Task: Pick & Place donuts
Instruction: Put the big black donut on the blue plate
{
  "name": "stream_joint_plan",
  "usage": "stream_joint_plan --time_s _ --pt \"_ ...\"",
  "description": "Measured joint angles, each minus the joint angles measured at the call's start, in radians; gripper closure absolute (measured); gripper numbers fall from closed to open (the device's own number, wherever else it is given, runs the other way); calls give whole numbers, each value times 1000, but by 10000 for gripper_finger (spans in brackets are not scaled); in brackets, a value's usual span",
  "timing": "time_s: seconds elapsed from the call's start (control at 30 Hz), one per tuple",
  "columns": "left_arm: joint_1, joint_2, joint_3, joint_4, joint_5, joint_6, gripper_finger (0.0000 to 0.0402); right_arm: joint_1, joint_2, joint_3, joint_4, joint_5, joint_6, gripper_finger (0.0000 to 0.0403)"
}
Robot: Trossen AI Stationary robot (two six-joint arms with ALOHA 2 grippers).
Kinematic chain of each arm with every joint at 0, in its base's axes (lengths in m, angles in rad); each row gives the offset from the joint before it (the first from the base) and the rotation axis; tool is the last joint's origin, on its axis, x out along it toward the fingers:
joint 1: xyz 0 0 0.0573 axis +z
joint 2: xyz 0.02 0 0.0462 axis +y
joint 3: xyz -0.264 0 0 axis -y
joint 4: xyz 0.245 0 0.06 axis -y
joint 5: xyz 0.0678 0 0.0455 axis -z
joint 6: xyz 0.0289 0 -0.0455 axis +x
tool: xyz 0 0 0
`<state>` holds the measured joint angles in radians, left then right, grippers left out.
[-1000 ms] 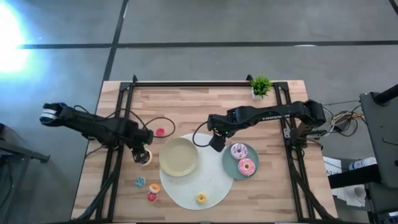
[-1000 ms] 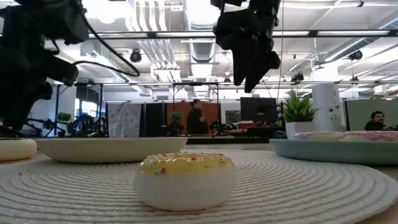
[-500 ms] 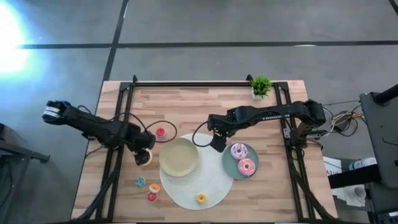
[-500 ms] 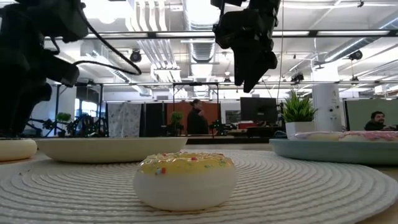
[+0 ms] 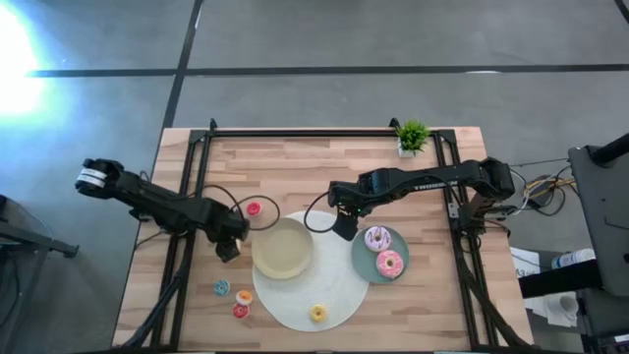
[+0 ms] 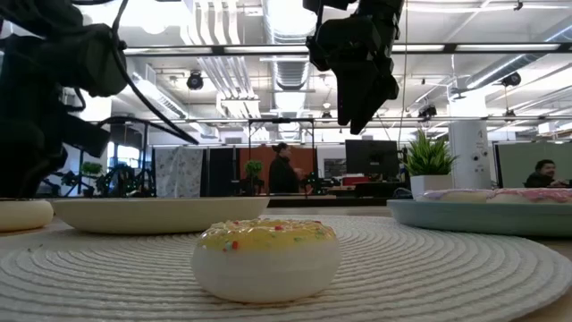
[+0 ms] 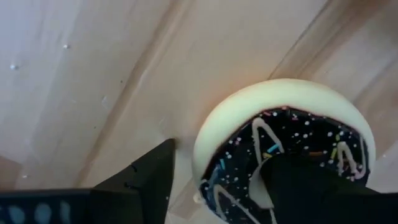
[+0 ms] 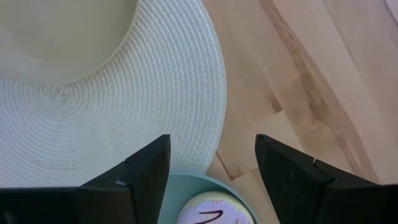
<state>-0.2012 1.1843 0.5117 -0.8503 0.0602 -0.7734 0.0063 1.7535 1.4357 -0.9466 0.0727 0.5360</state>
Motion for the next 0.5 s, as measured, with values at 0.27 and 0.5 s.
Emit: stream_joint_plan --time_s 0.27,0.5 --pt "0 -7 24 27 1 5 326 2 0 -2 42 -78 -5 184" --pt "-11 -87 110 16 -93 7 393 -28 -4 -40 323 -246 160 211"
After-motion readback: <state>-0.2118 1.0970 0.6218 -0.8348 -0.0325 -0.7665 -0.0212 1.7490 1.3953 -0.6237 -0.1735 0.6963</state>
